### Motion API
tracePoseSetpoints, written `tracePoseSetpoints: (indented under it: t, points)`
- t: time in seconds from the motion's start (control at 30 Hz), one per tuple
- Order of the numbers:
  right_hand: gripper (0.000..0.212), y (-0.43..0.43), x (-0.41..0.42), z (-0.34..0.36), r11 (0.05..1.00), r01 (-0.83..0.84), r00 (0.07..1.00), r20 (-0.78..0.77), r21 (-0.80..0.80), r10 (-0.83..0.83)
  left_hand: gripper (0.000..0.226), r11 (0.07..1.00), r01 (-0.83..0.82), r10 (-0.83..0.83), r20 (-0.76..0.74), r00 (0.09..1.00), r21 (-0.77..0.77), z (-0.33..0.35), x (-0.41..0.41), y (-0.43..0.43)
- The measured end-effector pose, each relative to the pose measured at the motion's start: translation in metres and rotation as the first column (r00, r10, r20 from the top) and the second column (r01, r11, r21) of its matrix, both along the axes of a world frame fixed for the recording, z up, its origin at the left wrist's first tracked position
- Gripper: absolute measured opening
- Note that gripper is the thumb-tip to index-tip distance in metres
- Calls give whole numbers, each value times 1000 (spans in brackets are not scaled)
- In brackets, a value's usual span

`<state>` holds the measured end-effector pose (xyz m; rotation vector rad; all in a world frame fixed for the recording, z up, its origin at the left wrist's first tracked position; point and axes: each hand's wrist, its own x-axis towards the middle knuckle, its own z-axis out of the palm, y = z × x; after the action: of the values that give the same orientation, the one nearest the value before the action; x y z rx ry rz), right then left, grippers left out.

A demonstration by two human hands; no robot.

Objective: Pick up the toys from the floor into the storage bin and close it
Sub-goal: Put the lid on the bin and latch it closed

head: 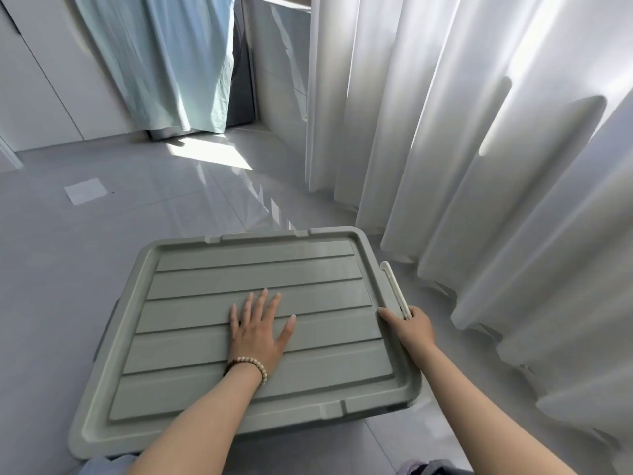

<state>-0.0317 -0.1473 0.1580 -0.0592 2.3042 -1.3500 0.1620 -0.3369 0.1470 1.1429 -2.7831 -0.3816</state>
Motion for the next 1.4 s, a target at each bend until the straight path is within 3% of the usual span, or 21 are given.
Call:
tracePoseSetpoints:
  t: [0.07,0.5,0.67,0.83,0.97,1.1,1.3,1.4]
  points:
    - [35,-5,5,4,998,-15,990,-140,62,23,117,1000,-4,4,4,1000,4,1,0,0]
    - [30,-13,9,0,968,39,914,-400,249,66,117,1000,-24,24,-4,1000,-13,1,0,-1]
    - [34,-19,1,4,940,-21,945,-299,339,129,117,999,-36,36,-22,999,-7,2,-1,-2]
    - [44,-40,-25,7,961,-160,961,-185,227,204,114,999,-49,48,-42,998,-13,5,-3,-3]
    - [41,-52,-31,2,965,-79,962,-235,249,139,109,999,-33,33,-30,999,-7,3,-4,-8]
    - [34,-57,-27,-3,954,-74,923,-343,290,176,100,999,-32,32,-46,998,-3,-2,-3,-8]
    - [38,-63,-24,-4,886,-65,917,-322,460,234,124,999,19,-19,-3,1000,42,13,1,-14]
    - [51,-76,-10,0,856,-51,845,-434,515,312,126,993,46,-43,-29,999,104,25,22,-35]
